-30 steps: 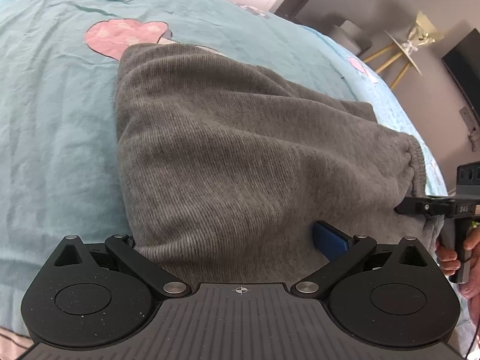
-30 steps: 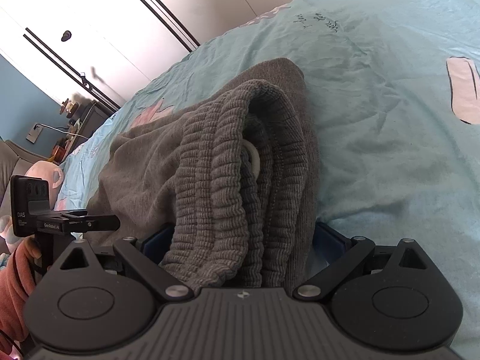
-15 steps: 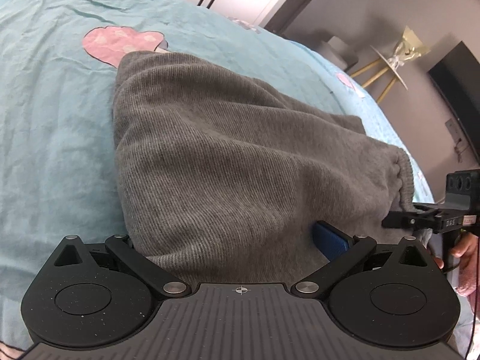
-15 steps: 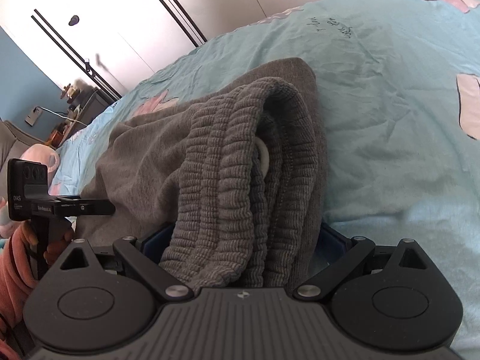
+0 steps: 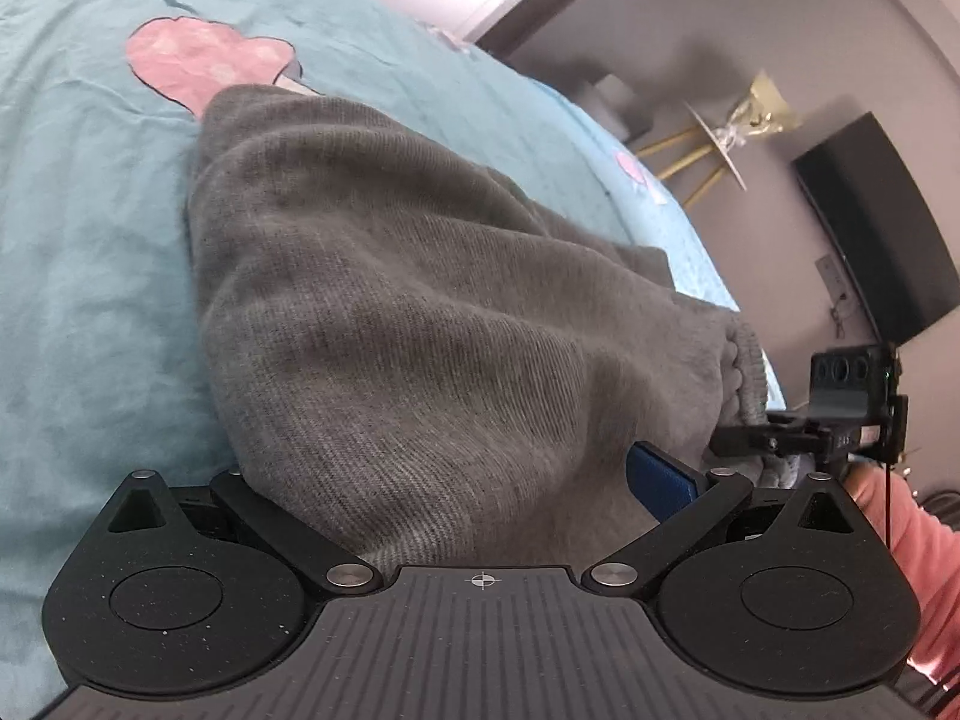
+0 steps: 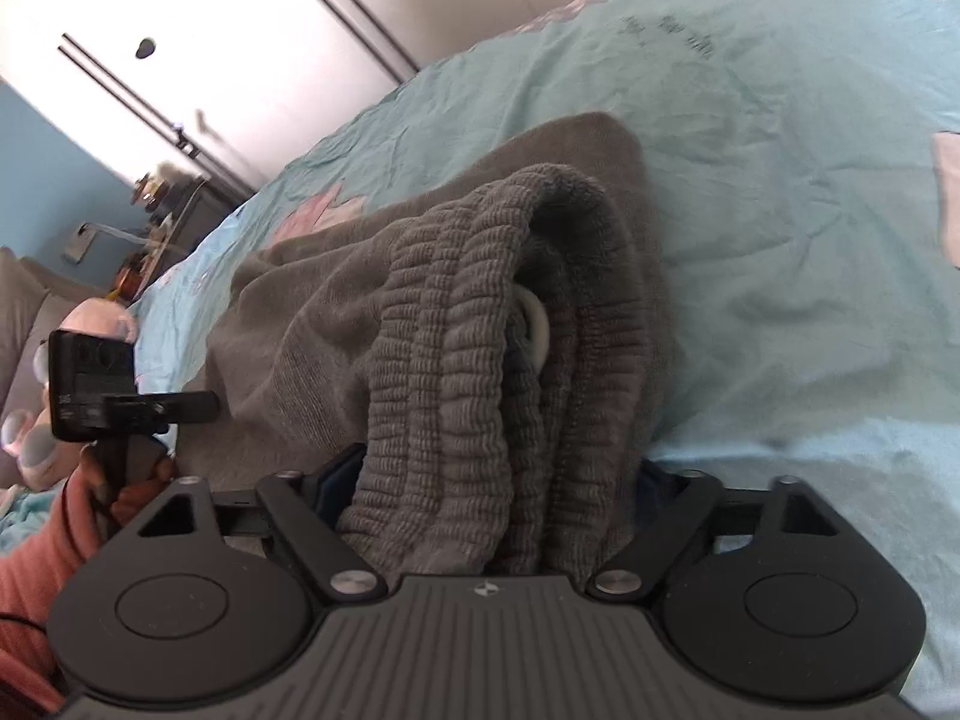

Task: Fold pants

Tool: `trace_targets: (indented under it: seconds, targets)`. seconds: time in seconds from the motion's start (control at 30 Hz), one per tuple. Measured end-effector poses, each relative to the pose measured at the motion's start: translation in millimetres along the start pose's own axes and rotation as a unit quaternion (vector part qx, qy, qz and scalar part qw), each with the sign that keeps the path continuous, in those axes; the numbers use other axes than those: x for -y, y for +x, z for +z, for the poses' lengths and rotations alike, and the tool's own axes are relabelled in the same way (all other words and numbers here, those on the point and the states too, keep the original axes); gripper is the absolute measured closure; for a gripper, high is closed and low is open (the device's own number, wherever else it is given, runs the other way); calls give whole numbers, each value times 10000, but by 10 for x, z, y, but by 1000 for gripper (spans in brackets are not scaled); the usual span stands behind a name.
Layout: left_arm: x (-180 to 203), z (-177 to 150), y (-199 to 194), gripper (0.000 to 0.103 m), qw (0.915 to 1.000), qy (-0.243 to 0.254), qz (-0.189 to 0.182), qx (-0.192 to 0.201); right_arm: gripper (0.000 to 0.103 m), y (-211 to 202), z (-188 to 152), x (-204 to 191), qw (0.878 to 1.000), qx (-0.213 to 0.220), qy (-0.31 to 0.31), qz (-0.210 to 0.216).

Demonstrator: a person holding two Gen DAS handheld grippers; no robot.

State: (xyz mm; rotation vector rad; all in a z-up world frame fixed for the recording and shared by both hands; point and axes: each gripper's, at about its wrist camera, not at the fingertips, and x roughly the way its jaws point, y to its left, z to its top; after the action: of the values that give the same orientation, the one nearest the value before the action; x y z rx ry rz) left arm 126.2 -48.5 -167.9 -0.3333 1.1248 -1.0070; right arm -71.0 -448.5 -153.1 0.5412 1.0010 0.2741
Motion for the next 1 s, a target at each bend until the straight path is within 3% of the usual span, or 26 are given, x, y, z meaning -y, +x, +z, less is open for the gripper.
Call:
trace_targets:
  seconds: [0.17,0.23,0.3,0.4,0.5,0.53,0.57,0.63,0.7,0.87,1.0]
  targets:
    - [-24,30,-26,0,9994,-224,-256,104,5,117,135,75,9991,-42,105,416]
    - [-21,21,-40,4,9990,-160,-388,159,7,96,117,105,9980,38,228,594]
    - [-76,4,13,14,9994,-81,-341,55,14,76,70,83,9987,56,23,503]
    - [-68,17,76,5,9994,-47,-332,-43,7,97,71,115,9984,21,5,562]
    - [58,40,151,5,10000,-49,-12,-72,5,183,148,51,9986,-173,-124,493]
    - [101,44,145,8,9999,-17,131,-58,5,202,163,-3,9987,-217,-248,377]
    - [136,50,145,20,9996,30,273,-32,6,217,166,-54,9988,-220,-345,257]
    - [148,75,112,36,9991,34,423,-20,16,209,149,-144,9992,-171,-368,-56]
    - [132,82,30,53,9992,-119,371,51,35,144,130,-224,9991,-90,-264,-304]
    - [247,87,-105,65,9985,-125,426,304,46,-18,93,-387,9985,185,-55,-521]
    - [242,106,-242,69,9985,-240,169,467,49,-131,66,-560,9978,465,39,-461]
